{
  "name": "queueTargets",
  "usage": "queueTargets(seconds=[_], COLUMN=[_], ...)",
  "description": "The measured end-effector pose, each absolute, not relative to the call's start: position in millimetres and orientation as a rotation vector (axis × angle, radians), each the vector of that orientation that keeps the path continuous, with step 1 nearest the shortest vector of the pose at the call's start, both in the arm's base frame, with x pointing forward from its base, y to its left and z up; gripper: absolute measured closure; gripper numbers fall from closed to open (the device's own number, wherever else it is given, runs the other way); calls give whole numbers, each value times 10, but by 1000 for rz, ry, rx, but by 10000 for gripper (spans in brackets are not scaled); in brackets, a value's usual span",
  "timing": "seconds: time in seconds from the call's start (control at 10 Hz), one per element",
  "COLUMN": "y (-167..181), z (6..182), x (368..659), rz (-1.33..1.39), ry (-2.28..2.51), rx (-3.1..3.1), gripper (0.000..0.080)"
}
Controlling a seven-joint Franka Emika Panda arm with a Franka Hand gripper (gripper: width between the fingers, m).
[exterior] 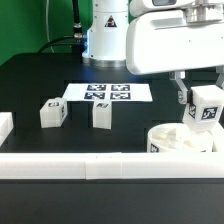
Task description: Assemble stool
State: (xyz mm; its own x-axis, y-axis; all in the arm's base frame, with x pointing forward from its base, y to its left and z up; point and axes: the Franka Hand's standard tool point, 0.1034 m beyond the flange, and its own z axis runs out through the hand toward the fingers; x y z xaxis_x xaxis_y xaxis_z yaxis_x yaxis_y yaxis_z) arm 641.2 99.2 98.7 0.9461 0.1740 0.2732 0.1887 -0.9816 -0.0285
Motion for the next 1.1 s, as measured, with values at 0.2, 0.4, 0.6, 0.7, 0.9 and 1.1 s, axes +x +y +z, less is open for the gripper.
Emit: queueTargets(seconds=[0.2, 0.4, 0.6, 0.7, 0.9, 1.1], y=[972, 971, 968, 971, 978, 988], z=[959, 941, 907, 878, 827, 826], x=[6408, 6417, 6421, 6414, 6410, 6410], rz=[-440, -439, -434, -433, -469, -512], ry=[-281, -281, -280, -281, -281, -282], rx=[-3044, -3044, -3045, -3045, -3040, -3034], gripper=[462, 462, 462, 462, 462, 462])
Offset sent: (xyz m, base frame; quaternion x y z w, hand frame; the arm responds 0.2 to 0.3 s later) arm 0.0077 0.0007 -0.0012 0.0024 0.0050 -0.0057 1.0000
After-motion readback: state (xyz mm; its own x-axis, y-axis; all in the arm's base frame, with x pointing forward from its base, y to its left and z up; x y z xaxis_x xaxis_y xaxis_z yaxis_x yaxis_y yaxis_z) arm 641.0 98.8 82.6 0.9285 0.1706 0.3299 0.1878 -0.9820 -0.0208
